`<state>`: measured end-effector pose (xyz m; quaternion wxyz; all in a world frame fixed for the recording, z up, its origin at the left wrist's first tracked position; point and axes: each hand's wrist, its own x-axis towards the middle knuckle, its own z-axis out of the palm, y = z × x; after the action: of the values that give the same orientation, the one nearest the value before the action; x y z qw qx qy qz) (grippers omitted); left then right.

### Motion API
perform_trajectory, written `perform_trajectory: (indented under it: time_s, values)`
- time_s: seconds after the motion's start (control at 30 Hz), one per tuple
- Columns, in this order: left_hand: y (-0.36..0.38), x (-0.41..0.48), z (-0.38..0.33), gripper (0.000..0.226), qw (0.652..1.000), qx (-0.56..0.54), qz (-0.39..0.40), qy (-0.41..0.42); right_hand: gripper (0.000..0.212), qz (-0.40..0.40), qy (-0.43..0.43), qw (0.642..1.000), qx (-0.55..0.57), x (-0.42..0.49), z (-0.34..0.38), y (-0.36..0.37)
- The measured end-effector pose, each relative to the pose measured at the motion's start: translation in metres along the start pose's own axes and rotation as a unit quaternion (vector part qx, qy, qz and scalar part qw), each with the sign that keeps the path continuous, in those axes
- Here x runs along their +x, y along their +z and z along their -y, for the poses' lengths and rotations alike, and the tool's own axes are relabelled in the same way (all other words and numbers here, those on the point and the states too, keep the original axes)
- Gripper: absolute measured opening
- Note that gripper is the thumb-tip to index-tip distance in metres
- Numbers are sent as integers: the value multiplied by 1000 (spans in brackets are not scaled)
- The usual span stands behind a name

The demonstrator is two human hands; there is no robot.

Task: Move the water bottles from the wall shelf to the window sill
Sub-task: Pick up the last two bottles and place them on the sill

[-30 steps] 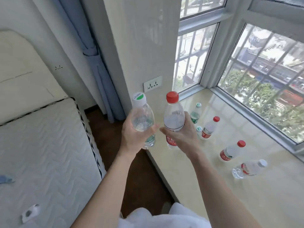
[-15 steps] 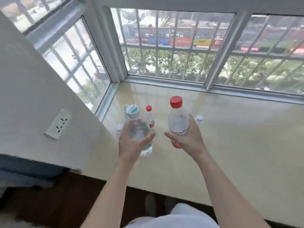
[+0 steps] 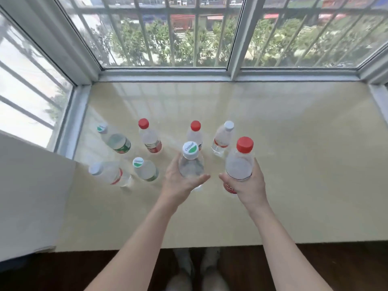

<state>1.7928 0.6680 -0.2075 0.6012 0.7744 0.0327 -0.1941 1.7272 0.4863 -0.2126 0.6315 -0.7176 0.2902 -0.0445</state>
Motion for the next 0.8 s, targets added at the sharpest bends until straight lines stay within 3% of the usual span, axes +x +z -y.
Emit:
perform_trajectory:
  time_s: [0.2,0.33,0.8]
  values:
    - [23,53,55,57,1000,14,-5,1,70,14,22,999,-22,58,-69,2]
    - [34,73,80,57,999,17,-15,22,68,22,16,999,-24,80,-99,9]
    - [33,78,118,63,995,65,-17,74,80,33,-40,997,-50,103,-139,28]
